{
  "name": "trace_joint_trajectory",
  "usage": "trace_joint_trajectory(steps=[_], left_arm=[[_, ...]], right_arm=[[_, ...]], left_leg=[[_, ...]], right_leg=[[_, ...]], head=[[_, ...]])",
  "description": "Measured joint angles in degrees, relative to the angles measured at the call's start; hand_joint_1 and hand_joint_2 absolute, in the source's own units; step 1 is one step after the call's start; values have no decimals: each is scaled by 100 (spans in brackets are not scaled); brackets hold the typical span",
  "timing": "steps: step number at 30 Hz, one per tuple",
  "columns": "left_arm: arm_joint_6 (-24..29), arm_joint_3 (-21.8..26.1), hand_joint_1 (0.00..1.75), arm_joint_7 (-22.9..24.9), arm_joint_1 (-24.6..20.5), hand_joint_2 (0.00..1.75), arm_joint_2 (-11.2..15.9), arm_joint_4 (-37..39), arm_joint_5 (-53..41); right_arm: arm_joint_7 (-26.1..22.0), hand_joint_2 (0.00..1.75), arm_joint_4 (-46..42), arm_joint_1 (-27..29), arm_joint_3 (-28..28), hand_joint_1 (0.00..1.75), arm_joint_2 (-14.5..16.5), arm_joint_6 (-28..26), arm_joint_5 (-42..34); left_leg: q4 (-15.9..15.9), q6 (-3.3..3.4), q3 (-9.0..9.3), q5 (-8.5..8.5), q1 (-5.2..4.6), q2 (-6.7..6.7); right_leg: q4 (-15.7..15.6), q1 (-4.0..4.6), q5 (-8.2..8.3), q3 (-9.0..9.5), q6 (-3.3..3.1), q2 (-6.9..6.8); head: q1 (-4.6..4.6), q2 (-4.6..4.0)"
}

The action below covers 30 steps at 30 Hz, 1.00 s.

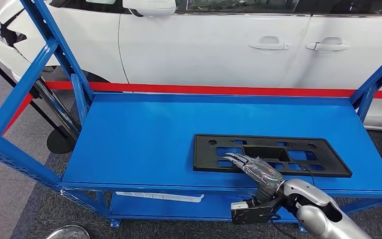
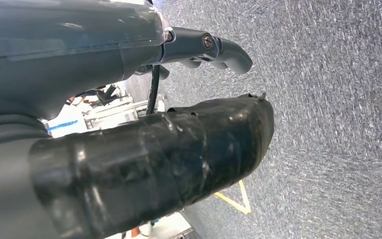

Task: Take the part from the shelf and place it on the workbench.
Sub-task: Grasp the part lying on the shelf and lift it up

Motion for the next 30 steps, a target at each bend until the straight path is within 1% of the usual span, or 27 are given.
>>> trace_joint_trajectory(steps=[5,12,15,18,20,23,26,28,30], left_arm=[[-1,1,0,4,-1,0,0,3,32],[-1,1,0,21,0,0,0,3,100],[6,-2,0,41,1,0,0,3,169],[46,-27,0,151,19,0,0,2,400],[100,-108,0,278,58,0,0,0,649],[184,-347,0,478,149,0,0,-42,1036],[214,-624,0,558,256,0,0,-138,1311],[217,-790,0,572,328,0,0,-208,1439],[225,-945,0,584,394,0,0,-281,1546]], right_arm=[[5,175,83,-29,50,0,-2,-1,-12],[50,175,216,-171,263,0,-57,-2,-18],[104,175,295,-225,384,0,-55,-103,147],[168,175,374,-261,474,0,-3,-357,477],[262,175,413,-265,483,0,118,-603,812],[457,175,441,-254,409,0,439,-943,1421],[686,175,468,-244,291,0,761,-1320,2299],[739,175,546,-221,191,0,939,-1650,2892],[706,175,658,-162,54,0,1111,-1902,3256]], left_leg=[[0,0,1,0,0,0],[0,0,3,0,0,0],[0,0,3,0,0,0],[0,0,3,0,0,0],[-1,0,4,0,0,1],[-1,0,8,0,0,7],[-1,-1,14,0,1,7],[-2,-1,17,0,2,7],[-2,-1,17,0,3,7]], right_leg=[[0,0,0,1,0,0],[0,-1,0,3,0,0],[0,-1,0,3,0,0],[1,0,0,4,0,-1],[1,0,0,3,0,2],[1,0,0,2,0,8],[2,2,-1,2,-2,7],[2,3,-2,3,-3,7],[2,4,-2,3,-3,7]], head=[[0,1],[0,1],[0,1],[0,2],[0,2],[0,2],[0,2],[0,2],[0,1]])
